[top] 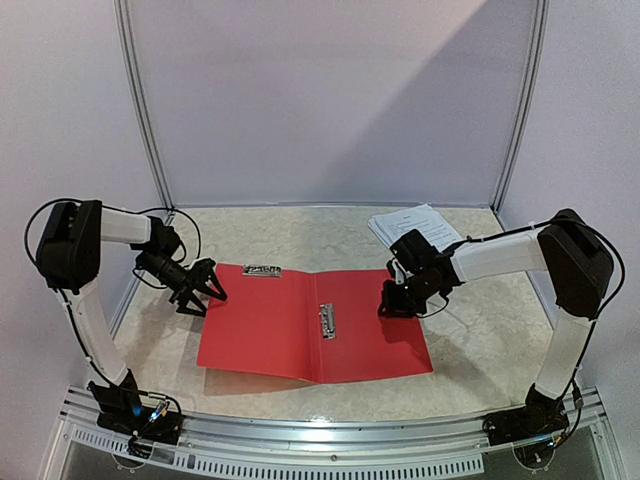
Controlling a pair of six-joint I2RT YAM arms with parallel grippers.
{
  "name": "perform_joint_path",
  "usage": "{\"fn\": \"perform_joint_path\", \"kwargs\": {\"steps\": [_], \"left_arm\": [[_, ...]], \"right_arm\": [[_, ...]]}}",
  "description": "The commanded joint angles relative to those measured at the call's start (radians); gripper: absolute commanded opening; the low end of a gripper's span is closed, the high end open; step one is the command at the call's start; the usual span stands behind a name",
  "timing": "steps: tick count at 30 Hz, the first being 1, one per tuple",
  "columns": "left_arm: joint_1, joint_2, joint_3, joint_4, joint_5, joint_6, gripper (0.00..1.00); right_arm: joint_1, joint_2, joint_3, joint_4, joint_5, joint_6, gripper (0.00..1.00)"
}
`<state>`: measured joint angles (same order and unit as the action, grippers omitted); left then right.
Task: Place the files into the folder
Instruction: Hold the folder at the center of the board, then open the spring clip on the folder.
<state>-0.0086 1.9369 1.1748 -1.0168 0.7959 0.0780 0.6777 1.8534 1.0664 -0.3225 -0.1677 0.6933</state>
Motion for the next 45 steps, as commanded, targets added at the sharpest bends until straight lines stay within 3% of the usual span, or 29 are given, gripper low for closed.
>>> {"fn": "perform_joint_path", "kwargs": {"steps": [1, 4, 8, 10, 18, 25, 36, 45], "left_arm": [[-0.026, 0.016, -0.027, 0.068, 0.107, -0.032, 0.82], [-0.041, 0.013, -0.038, 0.085, 0.15, -0.037, 0.66], [-0.042, 0.003, -0.033, 0.063, 0.191, -0.019, 0.18], [-0.043, -0.008, -0.035, 0.056, 0.197, -0.011, 0.0], [-0.055, -0.119, -0.074, 0.1, 0.195, -0.052, 0.0], [-0.076, -0.159, -0.088, 0.126, 0.167, -0.072, 0.0], [-0.082, -0.189, -0.094, 0.132, 0.146, -0.073, 0.0], [-0.083, -0.198, -0.091, 0.13, 0.144, -0.072, 0.0]], "right_arm": [[-0.002, 0.026, -0.026, 0.022, -0.004, 0.017, 0.2], [-0.002, 0.04, -0.023, 0.032, -0.013, 0.023, 0.2], [-0.002, 0.046, -0.02, 0.037, -0.015, 0.03, 0.2], [-0.001, 0.046, -0.008, 0.03, -0.02, 0.029, 0.2], [0.101, 0.045, 0.167, -0.005, -0.1, -0.001, 0.2], [0.189, 0.089, 0.222, 0.028, -0.136, 0.066, 0.21], [0.243, 0.144, 0.208, 0.004, -0.134, 0.141, 0.23], [0.243, 0.174, 0.181, 0.07, -0.193, 0.181, 0.12]]}}
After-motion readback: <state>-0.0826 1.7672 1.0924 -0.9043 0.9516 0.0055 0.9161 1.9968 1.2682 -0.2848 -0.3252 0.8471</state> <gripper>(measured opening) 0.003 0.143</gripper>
